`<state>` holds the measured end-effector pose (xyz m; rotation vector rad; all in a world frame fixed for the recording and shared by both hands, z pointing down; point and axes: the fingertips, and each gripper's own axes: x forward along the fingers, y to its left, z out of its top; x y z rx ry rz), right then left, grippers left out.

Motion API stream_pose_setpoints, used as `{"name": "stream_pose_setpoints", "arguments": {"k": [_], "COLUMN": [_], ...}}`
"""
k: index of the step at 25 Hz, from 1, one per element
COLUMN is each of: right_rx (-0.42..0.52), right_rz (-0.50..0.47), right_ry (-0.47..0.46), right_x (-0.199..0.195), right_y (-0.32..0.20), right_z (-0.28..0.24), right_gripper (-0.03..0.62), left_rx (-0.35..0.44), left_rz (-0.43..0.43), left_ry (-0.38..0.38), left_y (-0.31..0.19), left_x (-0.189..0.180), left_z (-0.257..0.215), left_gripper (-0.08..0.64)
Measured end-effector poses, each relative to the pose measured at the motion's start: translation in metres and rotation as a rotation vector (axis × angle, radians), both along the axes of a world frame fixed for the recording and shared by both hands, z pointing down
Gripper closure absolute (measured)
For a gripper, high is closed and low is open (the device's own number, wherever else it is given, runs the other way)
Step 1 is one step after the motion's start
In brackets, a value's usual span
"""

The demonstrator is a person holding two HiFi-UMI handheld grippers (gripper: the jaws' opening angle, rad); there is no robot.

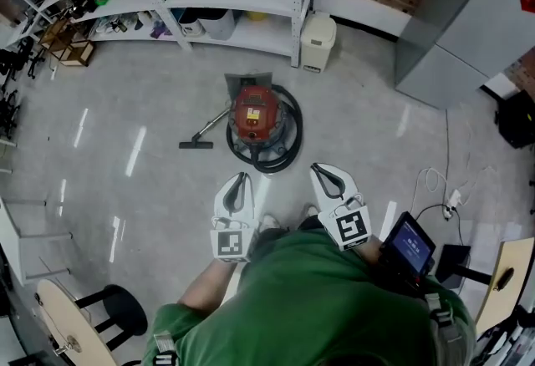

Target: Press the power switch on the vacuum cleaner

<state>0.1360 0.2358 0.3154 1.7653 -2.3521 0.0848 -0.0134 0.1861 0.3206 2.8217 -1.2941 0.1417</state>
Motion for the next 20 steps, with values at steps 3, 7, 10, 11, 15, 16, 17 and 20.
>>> {"name": "stream_pose_setpoints", "arguments": {"k": [3, 7, 10, 11, 15, 16, 17, 20], "right_rx": [-0.001, 0.028, 0.038, 0.042, 0.049, 0.047, 0.045, 0.032], "right_rz": [-0.019, -0.048, -0.049, -0.050, -0.074, -0.078, -0.083, -0.088], "right_ry": [-0.001, 0.008, -0.016, -0.020, -0.006, -0.007, -0.005, -0.016], "right_x": [0.022, 0.041, 0.051, 0.054, 0.060, 0.061, 0.063, 0.068], "right_y": [0.011, 0.021, 0.029, 0.032, 0.040, 0.042, 0.044, 0.051], "right_z": [-0.006, -0.011, -0.009, -0.009, -0.012, -0.012, -0.011, -0.003], "right_gripper": [0.580, 0.580, 0.580, 0.580, 0.580, 0.580, 0.580, 0.580], "left_rx": [-0.006, 0.004, 0.011, 0.010, 0.006, 0.005, 0.003, 0.002], "left_rz": [-0.020, -0.016, -0.013, -0.016, -0.022, -0.023, -0.025, -0.029], "left_ry": [0.004, -0.002, -0.011, -0.011, -0.006, -0.007, -0.006, -0.007], "left_y": [0.008, 0.020, 0.029, 0.031, 0.042, 0.044, 0.046, 0.052], "left_x": [0.023, 0.049, 0.063, 0.067, 0.080, 0.082, 0.085, 0.091], "left_z": [-0.004, -0.009, -0.006, -0.004, -0.004, -0.003, -0.002, 0.003], "left_gripper": [0.552, 0.552, 0.552, 0.552, 0.552, 0.552, 0.552, 0.552]}}
